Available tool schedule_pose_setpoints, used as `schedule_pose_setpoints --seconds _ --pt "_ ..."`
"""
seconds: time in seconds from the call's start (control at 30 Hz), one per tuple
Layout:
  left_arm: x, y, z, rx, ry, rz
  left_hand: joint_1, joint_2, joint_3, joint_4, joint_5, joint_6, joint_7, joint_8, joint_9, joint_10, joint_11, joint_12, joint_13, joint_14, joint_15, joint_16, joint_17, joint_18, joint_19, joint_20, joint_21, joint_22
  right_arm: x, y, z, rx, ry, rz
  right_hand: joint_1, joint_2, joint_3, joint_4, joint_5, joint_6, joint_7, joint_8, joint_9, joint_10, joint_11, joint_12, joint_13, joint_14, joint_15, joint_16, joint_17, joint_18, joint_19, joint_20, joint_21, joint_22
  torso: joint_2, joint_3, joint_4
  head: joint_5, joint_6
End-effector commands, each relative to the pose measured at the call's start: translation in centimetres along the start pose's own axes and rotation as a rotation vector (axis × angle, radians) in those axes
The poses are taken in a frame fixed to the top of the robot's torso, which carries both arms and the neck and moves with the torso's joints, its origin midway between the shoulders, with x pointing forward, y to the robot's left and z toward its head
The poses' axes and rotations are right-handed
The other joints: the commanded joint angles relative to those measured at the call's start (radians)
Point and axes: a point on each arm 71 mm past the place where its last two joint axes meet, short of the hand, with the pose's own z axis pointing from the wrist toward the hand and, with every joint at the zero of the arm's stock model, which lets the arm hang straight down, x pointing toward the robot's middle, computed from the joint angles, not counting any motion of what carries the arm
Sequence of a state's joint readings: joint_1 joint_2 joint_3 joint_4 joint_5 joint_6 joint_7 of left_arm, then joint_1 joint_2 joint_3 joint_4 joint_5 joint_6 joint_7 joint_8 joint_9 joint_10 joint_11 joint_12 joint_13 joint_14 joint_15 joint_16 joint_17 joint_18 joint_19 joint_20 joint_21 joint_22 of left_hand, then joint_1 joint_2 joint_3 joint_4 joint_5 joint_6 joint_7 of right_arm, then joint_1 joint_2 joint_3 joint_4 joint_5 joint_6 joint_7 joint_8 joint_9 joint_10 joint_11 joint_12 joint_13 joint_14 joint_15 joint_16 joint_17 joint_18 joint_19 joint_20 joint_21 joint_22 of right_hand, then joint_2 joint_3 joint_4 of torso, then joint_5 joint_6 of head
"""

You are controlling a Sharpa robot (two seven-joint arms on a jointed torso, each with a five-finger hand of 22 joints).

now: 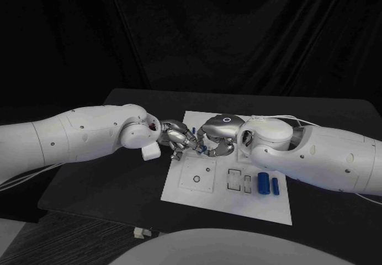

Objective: Assemble the parts on the task board

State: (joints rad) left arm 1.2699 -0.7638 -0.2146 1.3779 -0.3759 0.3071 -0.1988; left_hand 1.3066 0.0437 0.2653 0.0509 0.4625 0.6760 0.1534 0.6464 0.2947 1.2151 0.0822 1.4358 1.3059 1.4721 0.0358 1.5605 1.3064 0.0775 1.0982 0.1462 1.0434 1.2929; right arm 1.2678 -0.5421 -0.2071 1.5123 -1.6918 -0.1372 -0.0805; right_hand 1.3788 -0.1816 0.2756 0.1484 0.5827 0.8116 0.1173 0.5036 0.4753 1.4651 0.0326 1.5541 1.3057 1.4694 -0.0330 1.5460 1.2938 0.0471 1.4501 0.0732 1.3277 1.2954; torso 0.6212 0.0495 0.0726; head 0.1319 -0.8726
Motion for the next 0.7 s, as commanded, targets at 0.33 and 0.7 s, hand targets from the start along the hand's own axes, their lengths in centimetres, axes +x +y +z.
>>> schedule_pose_setpoints --seconds 0.33,0.7 --pt "-0.4 0.0 -0.1 0.019 -0.043 -0.021 0.016 0.009 0.116 -0.024 0.055 0.075 -0.019 0.024 0.061 0.074 -0.007 0.033 0.082 0.084 -0.005 0.009 0.251 0.043 0.051 -0.007 0.039 0.117 0.2 -1.0 -0.8 0.044 0.014 0.000 -0.026 0.008 0.004 -0.009 -0.181 -0.223 0.025 -0.119 -0.030 0.106 0.017 0.017 0.265 0.095 0.019 0.012 0.268 0.033 -0.057 0.021 -0.103 0.167 -0.001 0.0001 -0.0002 -0.006 0.000" --pt "-0.8 0.3 -0.1 0.009 -0.118 -0.040 0.004 0.002 0.135 -0.029 0.077 0.076 -0.022 0.029 0.072 0.126 -0.011 0.051 0.110 0.099 -0.008 0.010 0.264 0.034 0.094 -0.011 0.084 0.132 0.4 -3.1 -3.1 0.101 -0.010 0.011 -0.006 0.014 -0.046 0.011 -0.243 -0.327 0.031 -0.151 -0.074 0.072 0.022 -0.003 0.245 0.078 0.023 -0.020 0.245 0.043 -0.087 0.025 -0.164 0.152 -0.003 0.0012 -0.0054 -0.007 0.000"
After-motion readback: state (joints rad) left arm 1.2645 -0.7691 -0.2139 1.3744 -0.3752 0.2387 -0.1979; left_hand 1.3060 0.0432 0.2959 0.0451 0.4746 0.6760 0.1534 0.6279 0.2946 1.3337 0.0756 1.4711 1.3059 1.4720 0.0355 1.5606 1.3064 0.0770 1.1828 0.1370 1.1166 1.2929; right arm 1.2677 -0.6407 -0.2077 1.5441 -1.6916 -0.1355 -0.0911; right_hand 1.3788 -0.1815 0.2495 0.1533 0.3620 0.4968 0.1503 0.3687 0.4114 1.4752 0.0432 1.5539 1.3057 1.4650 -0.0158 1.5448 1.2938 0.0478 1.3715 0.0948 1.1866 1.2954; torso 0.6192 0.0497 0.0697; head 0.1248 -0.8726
